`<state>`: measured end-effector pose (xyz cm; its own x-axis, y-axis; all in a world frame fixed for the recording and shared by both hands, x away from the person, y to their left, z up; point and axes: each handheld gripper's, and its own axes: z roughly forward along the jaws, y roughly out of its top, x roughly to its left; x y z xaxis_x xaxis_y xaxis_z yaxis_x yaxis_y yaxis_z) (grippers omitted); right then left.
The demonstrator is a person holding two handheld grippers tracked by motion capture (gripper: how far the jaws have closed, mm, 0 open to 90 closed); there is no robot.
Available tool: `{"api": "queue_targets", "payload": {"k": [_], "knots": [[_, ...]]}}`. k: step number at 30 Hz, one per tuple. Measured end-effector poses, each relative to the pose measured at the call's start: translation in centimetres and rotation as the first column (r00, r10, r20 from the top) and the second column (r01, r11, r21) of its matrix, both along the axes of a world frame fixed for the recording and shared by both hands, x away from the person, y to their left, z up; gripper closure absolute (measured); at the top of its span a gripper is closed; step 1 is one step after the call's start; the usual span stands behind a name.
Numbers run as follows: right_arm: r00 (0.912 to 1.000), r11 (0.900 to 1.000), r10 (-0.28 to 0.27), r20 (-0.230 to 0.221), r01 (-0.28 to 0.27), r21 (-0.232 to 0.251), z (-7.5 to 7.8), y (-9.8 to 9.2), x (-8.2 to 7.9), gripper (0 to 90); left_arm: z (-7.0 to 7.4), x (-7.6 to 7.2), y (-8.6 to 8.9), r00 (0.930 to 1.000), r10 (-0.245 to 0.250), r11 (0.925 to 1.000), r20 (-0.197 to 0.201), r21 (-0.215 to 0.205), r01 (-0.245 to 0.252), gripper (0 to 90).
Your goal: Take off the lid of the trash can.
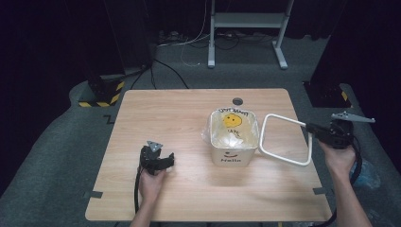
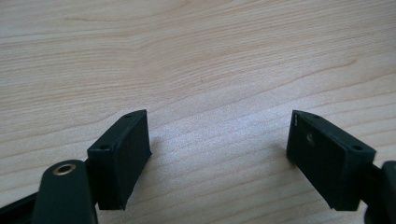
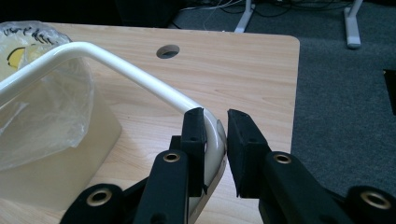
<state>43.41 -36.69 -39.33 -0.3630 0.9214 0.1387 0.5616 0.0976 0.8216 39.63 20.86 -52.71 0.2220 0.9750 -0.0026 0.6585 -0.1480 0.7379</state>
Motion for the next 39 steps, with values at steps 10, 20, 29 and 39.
{"api": "queue_targets", "payload": {"k": [10, 20, 29, 39], "knots": [[1.0, 1.0, -0.004, -0.005, 0.004, 0.0, -0.7, -0.7, -0.5, 77.5, 0.0, 0.0, 0.0, 1.0, -0.003, 1.0, -0.002, 0.003, 0.003, 21.5], [0.9992, 1.0, -0.009, -0.04, 0.008, -0.024, -2.3, -0.8, -0.7, 77.5, 0.0, 0.0, 0.0, 1.0, -0.003, 1.0, -0.001, 0.006, 0.003, 21.5], [0.9983, 1.0, -0.013, -0.058, 0.012, -0.029, -3.7, -0.7, -0.8, 77.7, 0.0, 0.0, 0.0, 1.0, -0.003, 1.0, -0.002, 0.003, 0.003, 21.5], [0.9957, 0.999, -0.022, -0.09, 0.018, -0.05, -5.9, -0.6, -1.1, 77.7, 0.0, 0.0, 0.0, 1.0, -0.003, 1.0, -0.001, 0.006, 0.003, 21.5]]}}
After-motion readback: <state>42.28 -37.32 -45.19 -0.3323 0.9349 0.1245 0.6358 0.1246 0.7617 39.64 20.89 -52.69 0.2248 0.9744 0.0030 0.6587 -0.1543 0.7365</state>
